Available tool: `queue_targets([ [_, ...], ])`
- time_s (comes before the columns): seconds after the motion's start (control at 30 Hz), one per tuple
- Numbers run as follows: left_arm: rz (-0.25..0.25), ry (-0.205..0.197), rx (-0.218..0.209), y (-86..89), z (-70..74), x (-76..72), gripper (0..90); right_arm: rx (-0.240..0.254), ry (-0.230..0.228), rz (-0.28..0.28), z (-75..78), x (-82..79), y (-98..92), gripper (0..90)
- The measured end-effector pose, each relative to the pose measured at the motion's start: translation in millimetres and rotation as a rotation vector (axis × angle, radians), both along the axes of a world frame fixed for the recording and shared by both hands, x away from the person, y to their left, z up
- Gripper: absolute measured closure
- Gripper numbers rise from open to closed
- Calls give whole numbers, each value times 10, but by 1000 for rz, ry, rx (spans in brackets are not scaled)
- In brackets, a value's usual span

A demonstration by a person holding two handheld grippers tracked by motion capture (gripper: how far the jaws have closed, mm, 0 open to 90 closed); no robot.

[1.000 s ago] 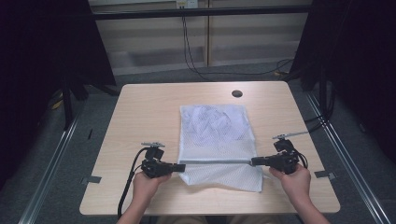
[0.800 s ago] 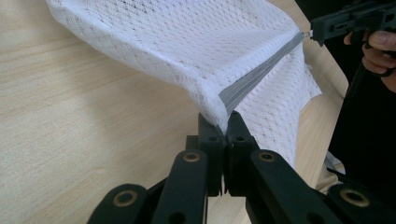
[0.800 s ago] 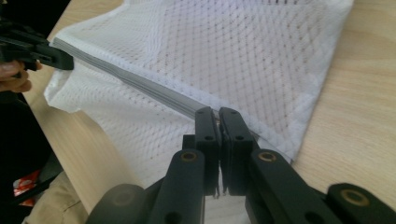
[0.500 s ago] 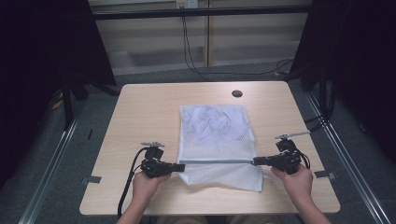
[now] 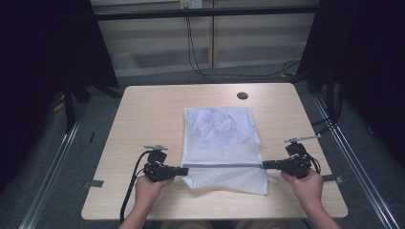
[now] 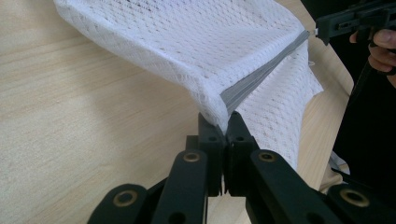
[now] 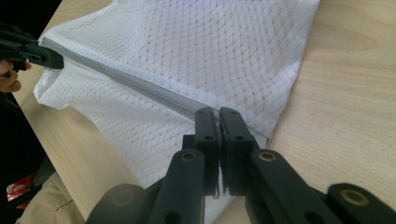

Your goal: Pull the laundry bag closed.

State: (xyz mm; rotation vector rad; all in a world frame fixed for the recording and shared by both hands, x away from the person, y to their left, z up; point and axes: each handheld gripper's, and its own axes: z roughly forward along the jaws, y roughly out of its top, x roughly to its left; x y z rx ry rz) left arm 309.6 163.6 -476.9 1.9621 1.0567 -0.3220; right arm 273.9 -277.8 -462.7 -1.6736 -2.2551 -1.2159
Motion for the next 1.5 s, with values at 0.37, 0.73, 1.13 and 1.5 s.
queue_targets([
  [0.37, 1, 0, 8, 11, 5, -3, 884, 3, 9, -26, -9, -14, -55, 868],
  [0.73, 0, -72, 34, -9, 50, -22, 747, -10, -9, -10, -19, -25, -27, 858],
  [1.13, 67, -168, 151, -7, 117, -13, 344, -43, -57, -69, 5, -36, -58, 575],
  [1.5, 142, -256, 229, 46, 144, -3, 159, -106, -115, -116, 18, -34, -92, 315],
])
